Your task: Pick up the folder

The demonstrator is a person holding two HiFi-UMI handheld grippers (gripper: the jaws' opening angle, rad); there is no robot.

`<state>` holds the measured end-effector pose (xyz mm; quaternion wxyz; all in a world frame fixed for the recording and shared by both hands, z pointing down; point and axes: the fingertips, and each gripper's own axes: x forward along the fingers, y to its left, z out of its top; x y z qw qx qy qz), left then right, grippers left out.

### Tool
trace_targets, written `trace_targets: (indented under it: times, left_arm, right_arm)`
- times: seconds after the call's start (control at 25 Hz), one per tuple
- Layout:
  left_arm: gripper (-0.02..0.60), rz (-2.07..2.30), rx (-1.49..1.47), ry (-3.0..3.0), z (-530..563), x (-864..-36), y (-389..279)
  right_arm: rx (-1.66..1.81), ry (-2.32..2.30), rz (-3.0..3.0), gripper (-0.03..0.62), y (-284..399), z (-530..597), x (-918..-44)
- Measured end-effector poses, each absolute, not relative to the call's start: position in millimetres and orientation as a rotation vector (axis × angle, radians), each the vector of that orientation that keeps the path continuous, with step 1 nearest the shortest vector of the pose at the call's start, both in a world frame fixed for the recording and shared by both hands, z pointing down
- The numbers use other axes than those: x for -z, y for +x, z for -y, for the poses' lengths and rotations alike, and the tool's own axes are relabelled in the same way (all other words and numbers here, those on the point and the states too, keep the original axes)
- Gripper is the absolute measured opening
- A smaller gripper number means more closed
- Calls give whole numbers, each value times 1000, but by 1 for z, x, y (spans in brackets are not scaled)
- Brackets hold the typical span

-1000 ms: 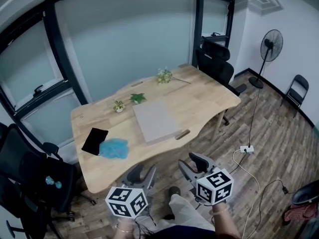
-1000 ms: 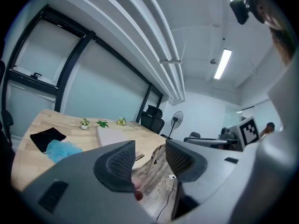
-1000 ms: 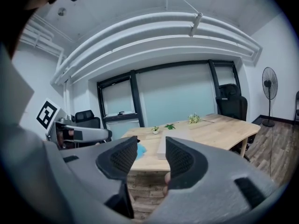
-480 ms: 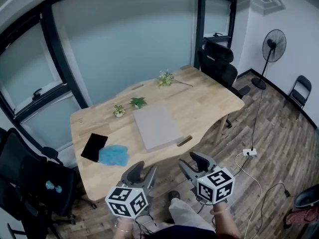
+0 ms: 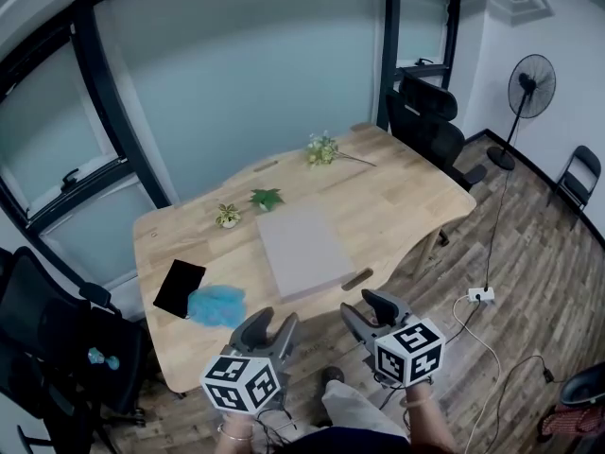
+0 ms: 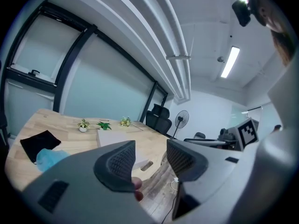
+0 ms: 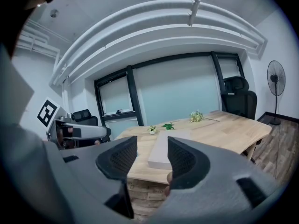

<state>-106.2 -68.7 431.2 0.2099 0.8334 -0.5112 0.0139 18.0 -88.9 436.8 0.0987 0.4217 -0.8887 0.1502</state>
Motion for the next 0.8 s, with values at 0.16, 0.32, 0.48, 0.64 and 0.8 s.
trace_targets:
  times: [0.16,0.32,0.48,0.64,0.8]
  left_arm:
    - [201,1424,-51,2305,89,-435,-108]
    - [201,1424,-52,2290,109,-439,-107]
    - [201,1429,-51,2266,127,-445,-110]
    - [201,1450,-44,2242,148,-449,-116]
    - [201,1464,-47,2221,166,-454,-118]
  right_arm:
    - [-447,1231,2629,179,17,111,-439]
    - [-441,1206,2630,179,16,134,-441]
    - [-447,1175,2623,179,14,154,-447]
    - [-453,1149,2618,179,12,174,-454]
    - [-457,1120,2620,179,13,194,-458]
